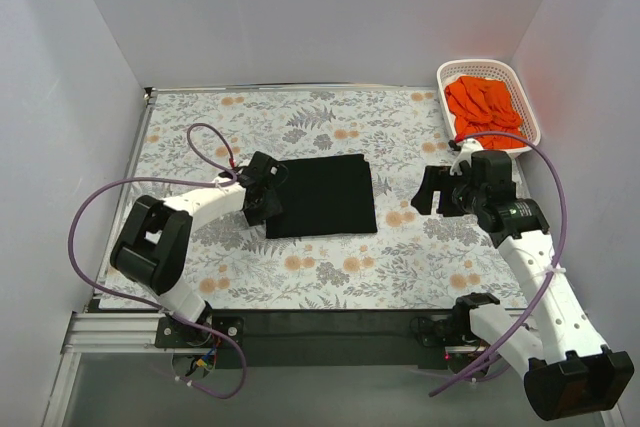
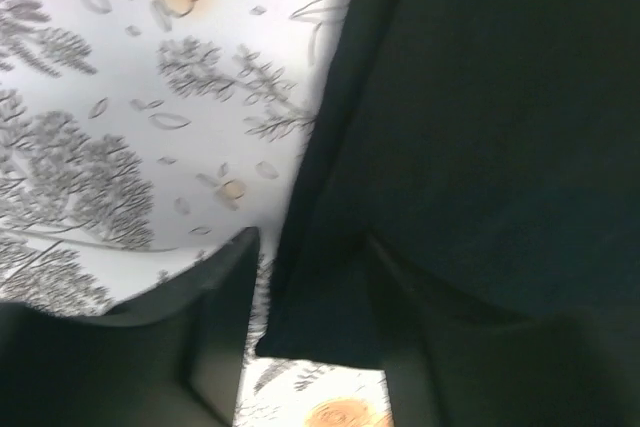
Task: Fold and stack the t-shirts
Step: Neatly place the folded tshirt to the corner
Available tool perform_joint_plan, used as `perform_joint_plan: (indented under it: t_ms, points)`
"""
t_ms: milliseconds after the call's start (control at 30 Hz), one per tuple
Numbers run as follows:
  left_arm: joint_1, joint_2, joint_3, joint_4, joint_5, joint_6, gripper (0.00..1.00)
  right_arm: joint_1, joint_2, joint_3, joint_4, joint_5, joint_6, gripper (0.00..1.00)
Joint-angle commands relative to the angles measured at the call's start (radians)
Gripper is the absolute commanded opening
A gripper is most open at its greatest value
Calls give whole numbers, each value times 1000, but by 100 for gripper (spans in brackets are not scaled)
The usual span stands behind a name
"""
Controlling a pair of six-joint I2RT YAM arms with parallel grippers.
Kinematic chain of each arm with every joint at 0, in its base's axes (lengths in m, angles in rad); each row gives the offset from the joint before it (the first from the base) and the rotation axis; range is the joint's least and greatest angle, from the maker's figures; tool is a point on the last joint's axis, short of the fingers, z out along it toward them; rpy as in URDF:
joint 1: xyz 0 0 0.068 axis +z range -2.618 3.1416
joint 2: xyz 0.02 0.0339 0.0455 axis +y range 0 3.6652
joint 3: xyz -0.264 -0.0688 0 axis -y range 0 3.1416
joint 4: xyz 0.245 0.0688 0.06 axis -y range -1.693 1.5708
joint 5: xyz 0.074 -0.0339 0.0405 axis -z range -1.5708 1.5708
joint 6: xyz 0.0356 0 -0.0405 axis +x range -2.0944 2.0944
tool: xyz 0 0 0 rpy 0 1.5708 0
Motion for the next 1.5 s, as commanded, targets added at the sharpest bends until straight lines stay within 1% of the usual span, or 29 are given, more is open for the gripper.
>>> perform_joint_plan:
  t_ms: [0,67,167,200,300,367,433,600,667,767,800,833,867,900,967,1000,1033,1067,1100,1133,1167,1200,1233,1267,1300,1333,1367,1400,1467]
  points:
    - [-17,58,24,18,-34,-25,39,24,-31,-6,-3,-23,-14,71]
    - [-25,87,29,17,-47,-36,32,32,-46,-17,-3,-16,-16,71]
    - [-28,115,32,14,-54,-55,13,38,-54,-29,-4,-10,-18,71]
    - [-30,119,35,6,-61,-65,1,38,-54,-31,-4,-12,-19,71]
    - [-14,150,69,-24,-122,-65,0,38,-42,-28,-1,-4,-24,70]
    - [16,173,102,-31,-140,-30,0,38,-19,-9,-1,10,-28,71]
    - [81,185,125,-20,-145,38,0,38,3,4,-3,23,-34,70]
    - [249,262,251,2,-163,196,0,37,37,44,-3,62,-47,70]
    - [283,297,294,2,-205,271,0,38,54,55,-1,82,-48,70]
    - [364,357,383,6,-229,331,0,38,89,80,-4,97,-42,70]
    - [418,372,418,11,-223,337,0,38,97,86,-3,97,-39,70]
    - [444,394,438,14,-217,342,0,37,110,92,-3,94,-36,70]
    - [467,407,458,15,-214,346,2,37,118,107,-1,91,-33,70]
    - [516,418,478,14,-212,355,13,37,124,113,-3,92,-28,70]
    - [538,423,535,5,-205,359,26,38,138,133,-4,94,-27,70]
    - [550,412,553,-9,-193,354,38,38,141,141,-6,96,-27,70]
    - [552,391,567,-11,-171,336,61,38,141,144,-4,96,-27,70]
    - [552,339,564,-12,-133,326,73,38,143,149,-6,96,-31,70]
    - [552,304,558,-20,-111,298,80,38,143,153,-6,96,-34,70]
    - [550,270,547,-27,-90,230,86,38,144,156,-6,97,-37,70]
    - [552,239,515,-35,-67,184,87,37,143,156,-7,99,-39,70]
    - [552,167,491,-43,-23,138,87,37,141,158,-6,99,-42,70]
    - [552,133,453,-41,2,31,87,38,140,156,-4,99,-42,70]
    - [552,92,373,-29,34,-11,87,37,138,155,-4,97,-45,70]
    - [549,28,321,13,82,-51,87,38,138,152,-3,94,-45,70]
    - [547,-5,276,37,111,-104,87,38,140,149,-1,85,-48,70]
    - [546,-29,182,69,137,-184,83,37,141,147,-1,82,-54,70]
    - [541,-66,143,133,156,-224,81,38,141,146,-1,77,-56,70]
    - [527,-77,77,184,177,-313,81,38,141,144,-3,63,-62,70]
